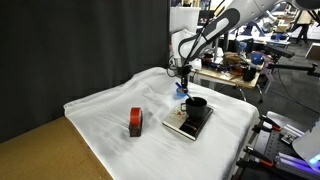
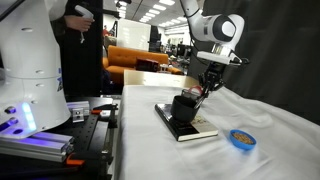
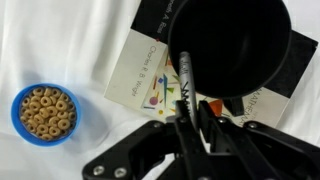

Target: Move the marker from the cup to the table

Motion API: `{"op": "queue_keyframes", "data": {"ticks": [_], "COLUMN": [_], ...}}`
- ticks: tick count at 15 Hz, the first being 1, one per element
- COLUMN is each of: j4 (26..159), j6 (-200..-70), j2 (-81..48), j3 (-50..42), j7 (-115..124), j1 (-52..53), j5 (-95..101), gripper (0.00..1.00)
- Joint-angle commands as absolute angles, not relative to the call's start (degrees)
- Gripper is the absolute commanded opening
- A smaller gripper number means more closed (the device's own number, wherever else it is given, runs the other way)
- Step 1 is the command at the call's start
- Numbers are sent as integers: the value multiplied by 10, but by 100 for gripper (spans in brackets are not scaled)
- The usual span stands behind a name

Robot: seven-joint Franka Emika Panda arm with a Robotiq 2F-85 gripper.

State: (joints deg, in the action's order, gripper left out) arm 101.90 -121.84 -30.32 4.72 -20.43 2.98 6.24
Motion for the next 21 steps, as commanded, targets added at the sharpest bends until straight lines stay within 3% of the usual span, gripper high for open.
{"op": "queue_keyframes", "data": {"ticks": [1, 21], "j4": [989, 928], "j6": [-1208, -1216], "j2": [-320, -344], "j3": [49, 42], "j7": [-214, -211], "j1": [25, 17], "j5": [71, 71], "gripper": [4, 4]}}
